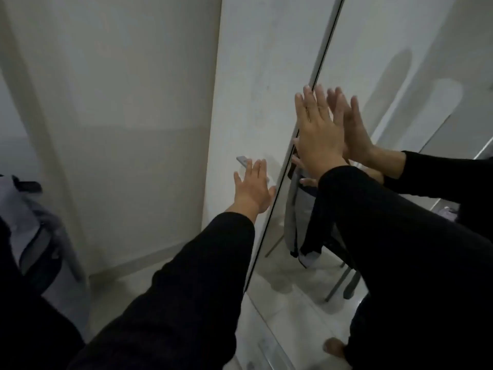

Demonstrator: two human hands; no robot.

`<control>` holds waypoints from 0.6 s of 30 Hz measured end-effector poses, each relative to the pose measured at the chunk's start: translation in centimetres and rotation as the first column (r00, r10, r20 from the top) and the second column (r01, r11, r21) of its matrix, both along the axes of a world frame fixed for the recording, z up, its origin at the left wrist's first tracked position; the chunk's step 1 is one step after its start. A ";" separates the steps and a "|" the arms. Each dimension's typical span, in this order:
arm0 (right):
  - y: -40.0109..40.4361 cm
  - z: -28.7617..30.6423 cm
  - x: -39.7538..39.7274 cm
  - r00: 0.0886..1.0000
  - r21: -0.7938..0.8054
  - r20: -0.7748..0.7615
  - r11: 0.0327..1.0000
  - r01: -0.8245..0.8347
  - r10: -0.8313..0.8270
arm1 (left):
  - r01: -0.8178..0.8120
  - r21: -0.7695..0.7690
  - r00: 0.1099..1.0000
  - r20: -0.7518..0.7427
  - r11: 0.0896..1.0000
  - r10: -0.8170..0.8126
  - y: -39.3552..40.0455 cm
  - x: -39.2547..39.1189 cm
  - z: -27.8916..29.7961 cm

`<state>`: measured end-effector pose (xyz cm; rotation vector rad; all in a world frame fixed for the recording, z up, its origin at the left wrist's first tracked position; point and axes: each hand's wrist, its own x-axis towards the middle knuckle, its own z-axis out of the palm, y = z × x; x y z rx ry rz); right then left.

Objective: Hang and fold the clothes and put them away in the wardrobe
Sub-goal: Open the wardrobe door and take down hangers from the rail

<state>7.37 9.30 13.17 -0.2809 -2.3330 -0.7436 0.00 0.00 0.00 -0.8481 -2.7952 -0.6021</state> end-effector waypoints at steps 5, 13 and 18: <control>2.1 0.8 -0.3 0.991 -0.020 0.070 0.993 -0.114 0.115 | -0.027 -0.061 0.994 0.107 0.998 0.033 2.1 -0.2 -0.9; 3.3 0.6 -2.5 0.990 0.007 0.041 0.991 -0.135 0.134 | -0.109 -0.053 0.990 0.080 0.993 0.113 3.4 -0.6 -1.7; 3.3 -1.0 -4.7 0.983 -0.032 -0.066 0.984 -0.173 0.170 | -0.159 -0.070 0.985 0.052 0.985 0.163 3.4 -0.6 -1.0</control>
